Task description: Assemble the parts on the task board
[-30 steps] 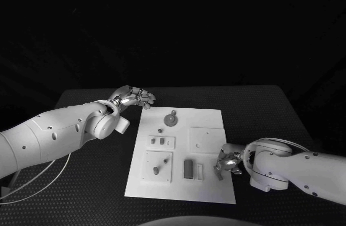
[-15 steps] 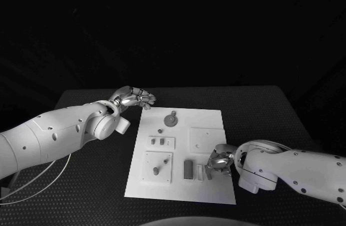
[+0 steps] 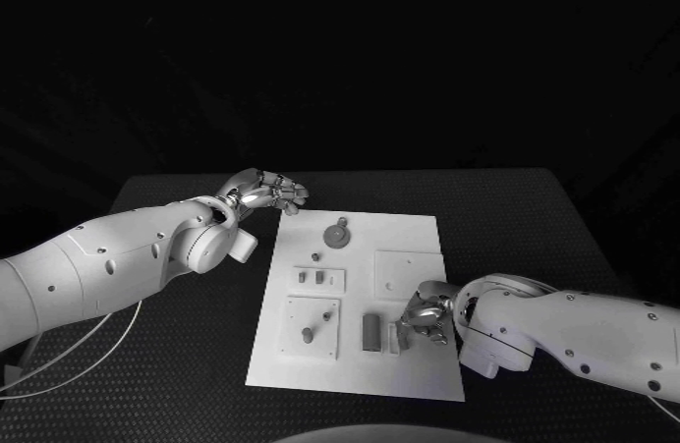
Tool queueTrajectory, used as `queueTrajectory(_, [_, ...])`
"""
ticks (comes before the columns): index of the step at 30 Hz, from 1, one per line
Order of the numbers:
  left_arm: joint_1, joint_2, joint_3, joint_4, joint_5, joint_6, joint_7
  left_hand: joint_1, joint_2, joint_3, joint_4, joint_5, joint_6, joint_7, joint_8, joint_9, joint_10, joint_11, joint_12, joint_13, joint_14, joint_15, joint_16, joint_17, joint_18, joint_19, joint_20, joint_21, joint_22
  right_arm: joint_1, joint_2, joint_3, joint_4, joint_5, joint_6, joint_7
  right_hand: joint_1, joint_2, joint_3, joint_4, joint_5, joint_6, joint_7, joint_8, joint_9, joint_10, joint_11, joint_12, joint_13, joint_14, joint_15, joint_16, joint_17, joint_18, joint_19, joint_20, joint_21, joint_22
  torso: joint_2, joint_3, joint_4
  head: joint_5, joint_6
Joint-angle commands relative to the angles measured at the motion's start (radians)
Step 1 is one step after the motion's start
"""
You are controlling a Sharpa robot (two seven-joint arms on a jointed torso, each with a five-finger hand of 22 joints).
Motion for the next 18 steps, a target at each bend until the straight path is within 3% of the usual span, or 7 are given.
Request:
queueTrajectory(1, [0.001,0.002,0.001,0.003,-0.001,0.013,0.003,0.001,0.001,0.0,0.004,-0.003,-0.004,-0.001,0.005,-0.001,-0.007,-0.003,0.005,-0.001,0.0,0.005,-0.006,0.001,0.014,0.006,0.002,-0.006,0.017,-0.006,0.007,-0.003,-0.004,0.037,0.006,-0.005,-0.005,0.009,-0.006,-0.002,0.001,0.007,0.0,0.0,-0.001,0.007,-0.003,-0.007,0.001,0.004,0.0,-0.003,0.002,0.046,0.005,0.002,0.005,-0.001,0.0,0.0009,-0.0005,0.002,0.0])
queueTrajectory(18, [0.001,0.002,0.0,0.003,-0.001,0.017,-0.001,-0.001,0.001,-0.001,0.006,-0.003,-0.005,-0.001,0.005,-0.002,-0.008,-0.002,0.005,-0.002,0.0,0.006,-0.008,0.003,0.014,0.007,0.002,-0.006,0.018,-0.007,0.016,-0.003,-0.006,0.067,0.055,-0.003,-0.037,-0.004,-0.04,0.001,-0.004,0.012,-0.002,0.0,-0.003,0.004,-0.004,-0.01,0.006,0.003,-0.001,-0.005,0.004,0.046,0.004,0.004,0.007,-0.005,-0.001,-0.0003,-0.0001,0.004,-0.003])
